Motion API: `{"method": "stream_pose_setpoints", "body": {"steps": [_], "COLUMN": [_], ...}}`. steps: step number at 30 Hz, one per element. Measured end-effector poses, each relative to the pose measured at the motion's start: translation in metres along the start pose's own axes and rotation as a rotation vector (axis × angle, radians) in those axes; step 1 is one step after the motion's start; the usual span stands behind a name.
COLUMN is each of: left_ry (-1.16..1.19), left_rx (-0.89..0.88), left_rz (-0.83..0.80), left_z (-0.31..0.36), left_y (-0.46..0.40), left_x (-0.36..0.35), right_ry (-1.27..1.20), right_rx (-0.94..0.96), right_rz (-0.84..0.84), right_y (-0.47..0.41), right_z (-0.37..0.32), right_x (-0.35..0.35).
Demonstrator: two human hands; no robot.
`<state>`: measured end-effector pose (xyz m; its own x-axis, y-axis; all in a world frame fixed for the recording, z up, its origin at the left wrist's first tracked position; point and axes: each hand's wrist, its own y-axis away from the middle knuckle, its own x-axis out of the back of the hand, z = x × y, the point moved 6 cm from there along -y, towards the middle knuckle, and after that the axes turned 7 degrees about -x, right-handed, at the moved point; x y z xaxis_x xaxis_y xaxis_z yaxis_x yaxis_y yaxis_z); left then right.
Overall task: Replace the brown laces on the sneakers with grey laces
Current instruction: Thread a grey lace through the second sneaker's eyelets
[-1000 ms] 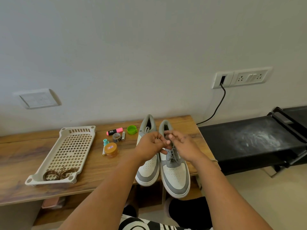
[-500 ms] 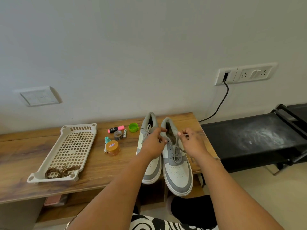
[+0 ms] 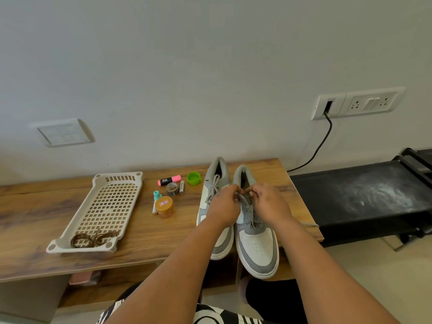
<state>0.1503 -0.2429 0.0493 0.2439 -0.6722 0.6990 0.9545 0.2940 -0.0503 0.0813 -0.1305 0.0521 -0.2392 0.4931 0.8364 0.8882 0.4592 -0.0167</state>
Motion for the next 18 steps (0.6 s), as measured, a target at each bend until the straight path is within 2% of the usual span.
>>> {"method": "stream_pose_setpoints", "body": {"steps": [3,7,12,18], "left_ry": [0.018,0.105,0.278,0.295], "left_rx": [0.026,0.061,0.175,0.193], "left_rz": [0.019,0.042,0.102,0.180], "left_z": [-0.007,-0.007,-0.012,-0.008], "left_y": [-0.001,-0.002,0.003,0.008], "left_x": [0.003,-0.002,-0.006,-0.020], "right_ry": [0.096,-0.054,-0.160,-0.437], "right_rx": [-0.019,-0.050,0.005,-0.144], "right_rz": [-0.058,-0.073,-0.083,0.065], "right_y": [-0.001,-0.005,-0.002,-0.002], "right_z": [-0.005,0.003,0.006,0.017], "right_x": [-0.015,-0.016,-0.007,0.003]}}
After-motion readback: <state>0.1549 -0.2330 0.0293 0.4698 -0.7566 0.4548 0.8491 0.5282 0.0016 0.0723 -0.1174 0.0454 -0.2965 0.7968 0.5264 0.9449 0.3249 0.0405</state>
